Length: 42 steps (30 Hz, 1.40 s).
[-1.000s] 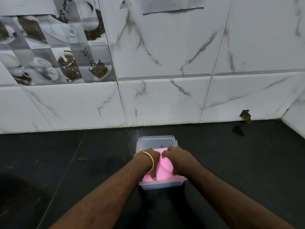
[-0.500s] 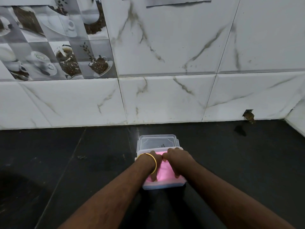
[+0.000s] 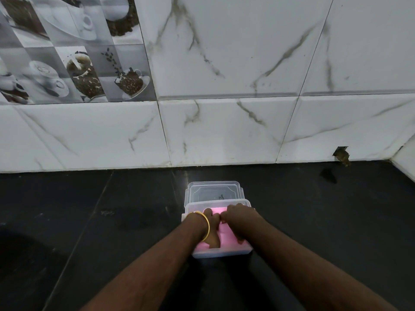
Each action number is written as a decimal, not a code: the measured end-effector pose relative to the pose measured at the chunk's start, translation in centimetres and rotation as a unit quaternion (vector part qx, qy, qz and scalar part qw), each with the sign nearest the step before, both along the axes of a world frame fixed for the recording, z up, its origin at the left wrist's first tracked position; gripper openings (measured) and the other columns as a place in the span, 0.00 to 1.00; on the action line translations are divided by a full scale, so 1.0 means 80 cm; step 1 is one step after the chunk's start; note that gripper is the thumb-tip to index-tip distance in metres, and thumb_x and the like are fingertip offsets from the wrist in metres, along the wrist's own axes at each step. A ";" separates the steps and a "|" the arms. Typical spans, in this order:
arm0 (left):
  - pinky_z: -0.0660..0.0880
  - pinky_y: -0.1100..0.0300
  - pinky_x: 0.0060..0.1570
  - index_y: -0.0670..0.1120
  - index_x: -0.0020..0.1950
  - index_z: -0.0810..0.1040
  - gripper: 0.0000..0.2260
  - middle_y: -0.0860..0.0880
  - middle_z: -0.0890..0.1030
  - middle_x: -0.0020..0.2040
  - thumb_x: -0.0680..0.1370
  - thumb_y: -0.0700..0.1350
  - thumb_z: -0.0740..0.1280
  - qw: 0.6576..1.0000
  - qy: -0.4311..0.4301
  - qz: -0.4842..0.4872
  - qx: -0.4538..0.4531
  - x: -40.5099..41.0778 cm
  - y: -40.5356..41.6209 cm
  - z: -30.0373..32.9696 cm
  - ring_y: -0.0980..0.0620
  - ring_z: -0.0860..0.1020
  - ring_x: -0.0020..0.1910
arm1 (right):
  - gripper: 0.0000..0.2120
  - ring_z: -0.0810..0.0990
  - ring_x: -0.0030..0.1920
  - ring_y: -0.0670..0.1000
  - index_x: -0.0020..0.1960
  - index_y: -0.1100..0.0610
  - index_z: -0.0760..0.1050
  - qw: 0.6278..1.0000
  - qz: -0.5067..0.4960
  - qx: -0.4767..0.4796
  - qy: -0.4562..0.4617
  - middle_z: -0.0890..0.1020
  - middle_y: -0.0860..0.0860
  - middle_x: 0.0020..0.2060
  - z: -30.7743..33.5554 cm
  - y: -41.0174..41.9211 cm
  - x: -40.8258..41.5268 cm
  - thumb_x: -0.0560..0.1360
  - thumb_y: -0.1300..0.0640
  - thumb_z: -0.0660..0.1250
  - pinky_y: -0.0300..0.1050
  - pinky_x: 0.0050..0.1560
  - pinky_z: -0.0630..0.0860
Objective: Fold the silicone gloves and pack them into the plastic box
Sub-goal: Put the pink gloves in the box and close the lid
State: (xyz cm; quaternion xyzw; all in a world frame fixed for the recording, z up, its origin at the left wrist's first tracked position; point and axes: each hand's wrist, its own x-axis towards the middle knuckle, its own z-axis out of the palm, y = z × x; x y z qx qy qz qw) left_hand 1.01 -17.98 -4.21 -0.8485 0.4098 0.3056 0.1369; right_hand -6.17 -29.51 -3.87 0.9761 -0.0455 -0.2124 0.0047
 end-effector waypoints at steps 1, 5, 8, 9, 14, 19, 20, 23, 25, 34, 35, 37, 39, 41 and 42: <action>0.73 0.46 0.57 0.48 0.75 0.60 0.40 0.41 0.65 0.69 0.67 0.54 0.72 1.000 -0.001 0.001 -0.002 0.000 0.000 -0.001 0.38 0.72 0.65 | 0.23 0.71 0.67 0.62 0.69 0.54 0.72 1.000 0.000 0.001 0.003 0.74 0.58 0.65 -0.001 0.000 0.001 0.75 0.62 0.68 0.59 0.60 0.71; 0.73 0.44 0.61 0.48 0.75 0.59 0.39 0.41 0.64 0.71 0.68 0.55 0.70 1.000 0.000 0.001 -0.003 0.001 0.002 0.004 0.37 0.70 0.67 | 0.27 0.72 0.66 0.62 0.69 0.55 0.71 1.000 0.010 -0.001 0.010 0.74 0.58 0.64 0.001 0.000 0.001 0.71 0.63 0.72 0.58 0.60 0.72; 0.70 0.44 0.64 0.49 0.75 0.60 0.35 0.40 0.64 0.72 0.70 0.57 0.65 1.000 -0.009 0.016 -0.016 -0.009 0.006 0.010 0.37 0.68 0.68 | 0.26 0.72 0.65 0.62 0.69 0.55 0.71 1.000 0.023 0.002 -0.004 0.74 0.59 0.64 -0.005 0.000 -0.003 0.73 0.62 0.70 0.57 0.64 0.70; 0.69 0.44 0.64 0.48 0.75 0.61 0.33 0.40 0.65 0.72 0.71 0.57 0.63 0.999 -0.014 0.022 -0.022 -0.013 0.008 0.011 0.37 0.68 0.69 | 0.24 0.72 0.65 0.62 0.69 0.55 0.71 1.000 0.028 0.004 -0.010 0.74 0.59 0.64 -0.007 -0.001 -0.006 0.74 0.62 0.69 0.57 0.67 0.68; 0.72 0.50 0.60 0.47 0.63 0.75 0.17 0.43 0.77 0.63 0.74 0.47 0.66 0.991 -0.075 -0.004 -0.110 -0.024 0.017 0.021 0.41 0.75 0.62 | 0.20 0.76 0.65 0.58 0.66 0.52 0.74 0.998 0.011 0.032 -0.047 0.77 0.55 0.63 -0.006 -0.002 -0.016 0.75 0.63 0.63 0.55 0.69 0.69; 0.74 0.45 0.60 0.43 0.67 0.71 0.27 0.41 0.75 0.62 0.69 0.41 0.75 0.986 -0.113 0.029 -0.115 -0.020 0.011 0.022 0.38 0.76 0.62 | 0.15 0.79 0.58 0.57 0.60 0.53 0.76 0.987 -0.021 0.033 -0.155 0.78 0.53 0.58 0.006 0.004 -0.013 0.76 0.63 0.60 0.52 0.54 0.78; 0.73 0.44 0.61 0.43 0.69 0.70 0.32 0.41 0.74 0.64 0.67 0.41 0.77 0.989 -0.103 0.033 -0.101 -0.017 0.009 0.021 0.38 0.75 0.63 | 0.15 0.78 0.58 0.58 0.60 0.53 0.75 0.986 -0.027 0.038 -0.160 0.77 0.53 0.58 0.005 0.005 -0.013 0.75 0.63 0.60 0.53 0.53 0.78; 0.73 0.45 0.62 0.44 0.73 0.64 0.42 0.41 0.72 0.66 0.63 0.43 0.81 0.994 -0.079 0.030 -0.065 -0.009 0.002 0.018 0.38 0.74 0.64 | 0.16 0.78 0.57 0.59 0.61 0.53 0.71 0.985 -0.043 0.060 -0.156 0.73 0.54 0.58 -0.003 0.006 -0.014 0.75 0.63 0.60 0.54 0.49 0.77; 0.73 0.45 0.63 0.45 0.74 0.63 0.45 0.41 0.71 0.67 0.62 0.44 0.82 0.996 -0.067 0.023 -0.053 -0.003 -0.002 0.017 0.38 0.74 0.65 | 0.16 0.78 0.56 0.61 0.63 0.53 0.69 0.985 -0.046 0.064 -0.152 0.72 0.54 0.59 -0.008 0.006 -0.013 0.75 0.63 0.61 0.54 0.50 0.77; 0.73 0.46 0.64 0.46 0.72 0.67 0.41 0.42 0.70 0.68 0.63 0.45 0.81 0.998 -0.040 -0.003 -0.038 0.010 -0.004 0.005 0.39 0.75 0.64 | 0.16 0.77 0.59 0.60 0.66 0.53 0.70 0.985 -0.058 0.059 -0.149 0.73 0.55 0.61 -0.024 0.009 -0.007 0.79 0.59 0.60 0.55 0.56 0.76; 0.73 0.46 0.64 0.46 0.72 0.67 0.41 0.42 0.70 0.68 0.63 0.45 0.81 0.999 -0.036 -0.004 -0.035 0.011 -0.004 0.004 0.39 0.75 0.64 | 0.16 0.76 0.59 0.60 0.66 0.52 0.70 0.985 -0.057 0.061 -0.150 0.74 0.54 0.61 -0.026 0.009 -0.007 0.79 0.59 0.60 0.54 0.56 0.76; 0.74 0.45 0.63 0.46 0.72 0.67 0.41 0.41 0.71 0.67 0.63 0.46 0.81 0.999 -0.031 -0.004 -0.033 0.013 -0.003 0.003 0.38 0.75 0.63 | 0.17 0.76 0.59 0.59 0.67 0.52 0.71 0.984 -0.055 0.065 -0.155 0.74 0.54 0.60 -0.028 0.009 -0.008 0.79 0.59 0.60 0.54 0.55 0.76; 0.74 0.44 0.61 0.46 0.72 0.67 0.41 0.42 0.70 0.67 0.63 0.46 0.81 0.999 -0.031 -0.013 -0.030 0.014 -0.002 0.003 0.38 0.75 0.63 | 0.16 0.77 0.59 0.59 0.66 0.52 0.71 0.984 -0.054 0.065 -0.158 0.74 0.54 0.60 -0.027 0.009 -0.008 0.78 0.59 0.61 0.53 0.55 0.76; 0.74 0.44 0.61 0.46 0.73 0.66 0.42 0.41 0.70 0.68 0.64 0.46 0.80 0.999 -0.035 -0.024 -0.021 0.013 0.000 0.004 0.37 0.75 0.63 | 0.16 0.77 0.59 0.59 0.66 0.53 0.71 0.984 -0.052 0.064 -0.158 0.75 0.55 0.60 -0.025 0.010 -0.007 0.79 0.59 0.60 0.54 0.56 0.76; 0.74 0.44 0.61 0.46 0.74 0.65 0.41 0.41 0.70 0.68 0.64 0.46 0.80 0.999 -0.035 -0.027 -0.017 0.011 0.000 0.005 0.37 0.75 0.63 | 0.16 0.77 0.59 0.60 0.66 0.53 0.71 0.985 -0.051 0.065 -0.154 0.75 0.55 0.60 -0.025 0.010 -0.008 0.79 0.59 0.60 0.54 0.56 0.76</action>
